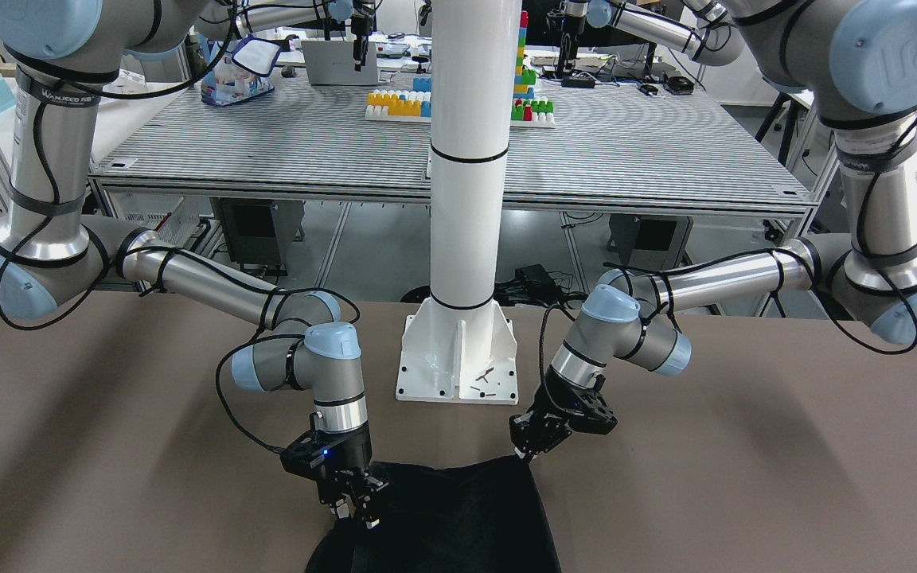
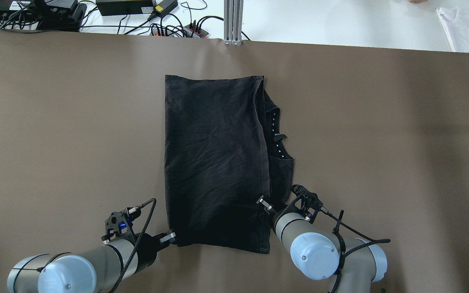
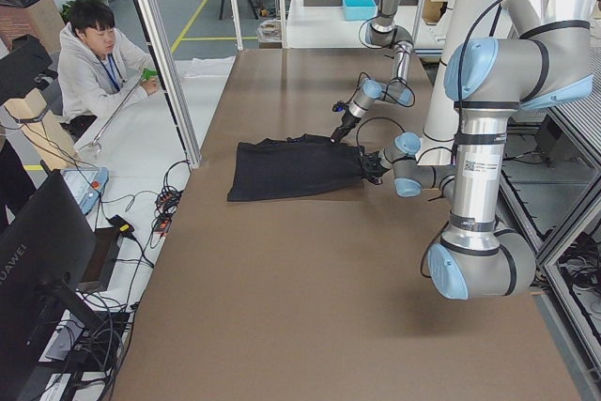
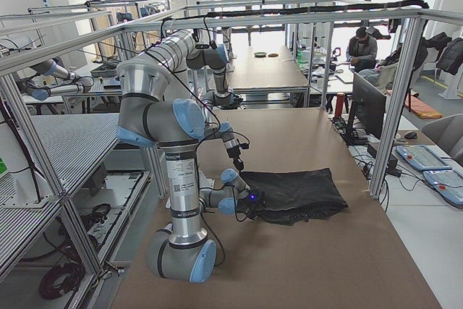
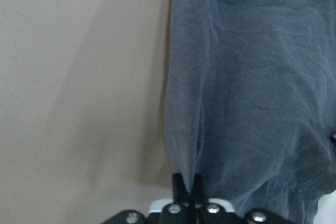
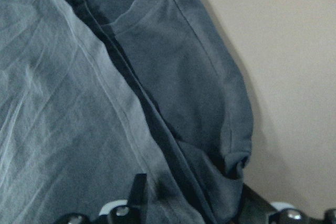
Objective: Fold clothes
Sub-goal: 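Grasp the near corners of the shirt with both grippers, then lift the near edge with both grippers and fold it toward the collar, then lower the folded edge onto the shirt and open both grippers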
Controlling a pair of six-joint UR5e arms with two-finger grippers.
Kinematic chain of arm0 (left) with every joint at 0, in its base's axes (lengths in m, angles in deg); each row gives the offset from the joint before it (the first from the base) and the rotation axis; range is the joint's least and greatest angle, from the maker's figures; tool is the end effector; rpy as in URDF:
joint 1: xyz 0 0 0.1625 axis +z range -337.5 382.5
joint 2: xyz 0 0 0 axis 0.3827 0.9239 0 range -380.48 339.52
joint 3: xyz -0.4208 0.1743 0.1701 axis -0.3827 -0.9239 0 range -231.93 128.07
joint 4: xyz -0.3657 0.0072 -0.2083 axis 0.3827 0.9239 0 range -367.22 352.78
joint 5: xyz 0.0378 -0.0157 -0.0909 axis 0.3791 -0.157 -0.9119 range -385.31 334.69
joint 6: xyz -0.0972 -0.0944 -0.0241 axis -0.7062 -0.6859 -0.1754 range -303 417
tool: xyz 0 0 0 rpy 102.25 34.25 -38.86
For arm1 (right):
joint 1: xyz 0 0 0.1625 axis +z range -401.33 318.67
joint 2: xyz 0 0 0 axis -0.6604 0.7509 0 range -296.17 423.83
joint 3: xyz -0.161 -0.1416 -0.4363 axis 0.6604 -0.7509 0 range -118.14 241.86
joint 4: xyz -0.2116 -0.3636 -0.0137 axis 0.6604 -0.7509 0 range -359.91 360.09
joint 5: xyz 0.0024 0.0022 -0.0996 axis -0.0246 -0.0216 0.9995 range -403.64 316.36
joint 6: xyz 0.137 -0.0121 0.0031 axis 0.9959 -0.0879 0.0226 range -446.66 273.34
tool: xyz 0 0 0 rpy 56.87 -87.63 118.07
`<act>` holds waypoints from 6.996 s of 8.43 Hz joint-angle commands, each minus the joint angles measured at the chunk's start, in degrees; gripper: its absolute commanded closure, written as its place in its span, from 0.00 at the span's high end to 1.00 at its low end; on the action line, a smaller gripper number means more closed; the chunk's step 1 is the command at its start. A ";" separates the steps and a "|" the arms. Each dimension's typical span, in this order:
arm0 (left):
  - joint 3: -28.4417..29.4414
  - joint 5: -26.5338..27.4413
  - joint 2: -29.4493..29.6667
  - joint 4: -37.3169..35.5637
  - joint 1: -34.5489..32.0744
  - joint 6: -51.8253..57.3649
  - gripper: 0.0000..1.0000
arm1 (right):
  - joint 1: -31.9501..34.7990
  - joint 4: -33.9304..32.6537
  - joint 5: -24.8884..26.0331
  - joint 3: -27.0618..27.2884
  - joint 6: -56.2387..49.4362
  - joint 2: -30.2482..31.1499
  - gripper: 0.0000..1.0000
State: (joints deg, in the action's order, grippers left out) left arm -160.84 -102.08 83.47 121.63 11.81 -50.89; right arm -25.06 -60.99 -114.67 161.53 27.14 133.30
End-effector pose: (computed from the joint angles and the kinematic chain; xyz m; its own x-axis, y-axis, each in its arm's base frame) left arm 0.5699 -0.2753 0.3651 0.1723 -0.3368 -0.9257 0.4698 0.8541 -0.2233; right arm -0.6013 -0.3609 0.3982 0.2358 0.4664 0.8526 -0.6864 0.7010 -0.1936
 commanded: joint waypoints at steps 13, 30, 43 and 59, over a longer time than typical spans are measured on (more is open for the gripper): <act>-12.95 -0.23 -1.64 -3.75 2.51 0.31 0.00 | -10.71 -10.20 1.50 22.19 0.36 7.23 0.00; 28.80 -21.76 34.89 -25.49 -32.37 25.00 0.00 | 17.11 -3.99 -4.55 -14.82 -15.18 -14.63 0.00; 24.71 -20.44 31.66 -21.71 -32.64 25.36 1.00 | 10.01 -0.88 -0.08 -11.33 -2.10 -12.87 0.63; 20.67 -20.44 28.15 -21.62 -32.55 25.36 1.00 | 23.89 7.03 -6.58 -34.01 -31.33 -22.19 0.94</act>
State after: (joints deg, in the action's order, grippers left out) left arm -139.79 -122.51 111.94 100.01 -20.74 -25.53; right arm -2.53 -56.34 -120.75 131.11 1.64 111.82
